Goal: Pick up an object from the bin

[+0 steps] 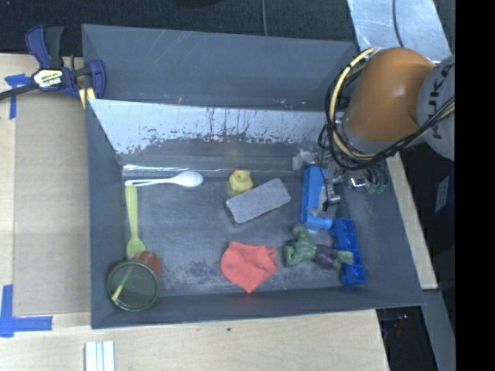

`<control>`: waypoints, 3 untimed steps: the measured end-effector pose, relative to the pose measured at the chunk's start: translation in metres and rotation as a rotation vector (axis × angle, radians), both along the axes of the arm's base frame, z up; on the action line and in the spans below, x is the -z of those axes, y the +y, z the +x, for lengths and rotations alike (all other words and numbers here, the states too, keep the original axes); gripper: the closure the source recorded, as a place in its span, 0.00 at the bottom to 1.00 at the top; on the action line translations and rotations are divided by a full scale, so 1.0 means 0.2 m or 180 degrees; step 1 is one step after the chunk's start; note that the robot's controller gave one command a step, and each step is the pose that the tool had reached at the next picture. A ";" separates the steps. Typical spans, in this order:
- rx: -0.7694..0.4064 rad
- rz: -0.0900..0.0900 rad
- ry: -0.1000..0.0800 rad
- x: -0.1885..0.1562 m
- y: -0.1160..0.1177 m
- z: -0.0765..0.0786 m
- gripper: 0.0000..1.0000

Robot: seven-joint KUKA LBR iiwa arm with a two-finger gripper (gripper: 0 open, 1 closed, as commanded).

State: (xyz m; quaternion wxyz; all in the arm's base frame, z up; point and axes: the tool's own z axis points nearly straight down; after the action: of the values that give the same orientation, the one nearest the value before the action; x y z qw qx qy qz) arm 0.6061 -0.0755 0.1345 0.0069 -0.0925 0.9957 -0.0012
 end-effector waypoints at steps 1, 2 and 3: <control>0.0364 0.0006 -0.0007 0.11 0.01 0.00 0.00; 0.0230 0.0001 -0.0020 0.03 0.02 0.03 0.00; 0.0225 0.0003 -0.0009 -0.01 0.37 -0.02 0.00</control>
Offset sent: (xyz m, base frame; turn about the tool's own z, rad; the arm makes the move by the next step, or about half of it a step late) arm 0.0083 0.0056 0.0000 0.0634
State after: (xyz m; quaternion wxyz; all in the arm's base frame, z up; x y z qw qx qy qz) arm 0.6030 -0.0016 0.1373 0.0082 -0.0573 0.9983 -0.0011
